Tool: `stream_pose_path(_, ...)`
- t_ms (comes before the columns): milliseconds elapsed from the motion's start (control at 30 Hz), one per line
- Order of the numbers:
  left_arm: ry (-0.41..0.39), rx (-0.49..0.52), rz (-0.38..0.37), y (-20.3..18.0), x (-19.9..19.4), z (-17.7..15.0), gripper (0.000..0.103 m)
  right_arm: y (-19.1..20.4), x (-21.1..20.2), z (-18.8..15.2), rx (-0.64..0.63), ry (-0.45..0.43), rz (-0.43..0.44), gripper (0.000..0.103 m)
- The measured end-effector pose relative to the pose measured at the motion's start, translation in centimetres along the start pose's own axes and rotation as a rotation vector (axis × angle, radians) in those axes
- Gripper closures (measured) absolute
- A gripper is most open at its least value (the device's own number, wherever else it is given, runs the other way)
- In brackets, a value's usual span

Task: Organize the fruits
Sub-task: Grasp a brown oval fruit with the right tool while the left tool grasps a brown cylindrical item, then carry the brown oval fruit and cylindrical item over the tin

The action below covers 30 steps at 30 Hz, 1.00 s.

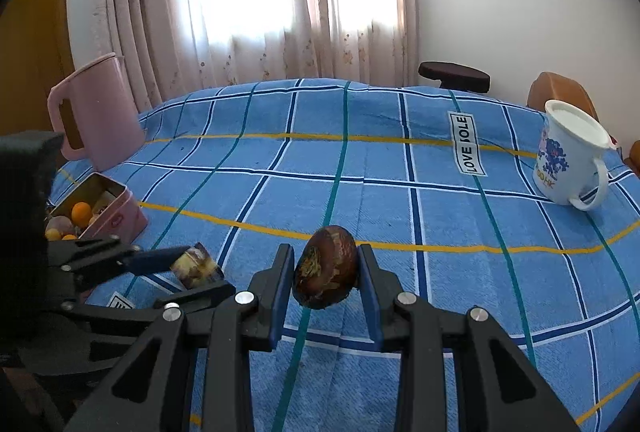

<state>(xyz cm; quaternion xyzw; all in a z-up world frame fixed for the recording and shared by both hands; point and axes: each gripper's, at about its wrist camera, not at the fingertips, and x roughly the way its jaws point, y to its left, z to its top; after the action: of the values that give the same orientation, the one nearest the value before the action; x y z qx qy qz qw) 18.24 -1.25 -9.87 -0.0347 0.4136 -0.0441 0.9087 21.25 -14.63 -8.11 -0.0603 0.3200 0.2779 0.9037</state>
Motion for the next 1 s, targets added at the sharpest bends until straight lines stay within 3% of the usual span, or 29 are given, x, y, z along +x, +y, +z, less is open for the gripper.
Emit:
stream_pose_path(100, 0.005, 0.017, 0.002, -0.4, 0.1, -0.2, 0.067, 0.0, -0.2, -0.1, -0.002, -0.01, 0.005, 0.069)
stream_pose_path(1000, -0.24, 0.016, 0.051, -0.2, -4.6, -0.7, 0.067, 1.3, -3.6, -0.6, -0.068, -0.176, 0.029, 0.069)
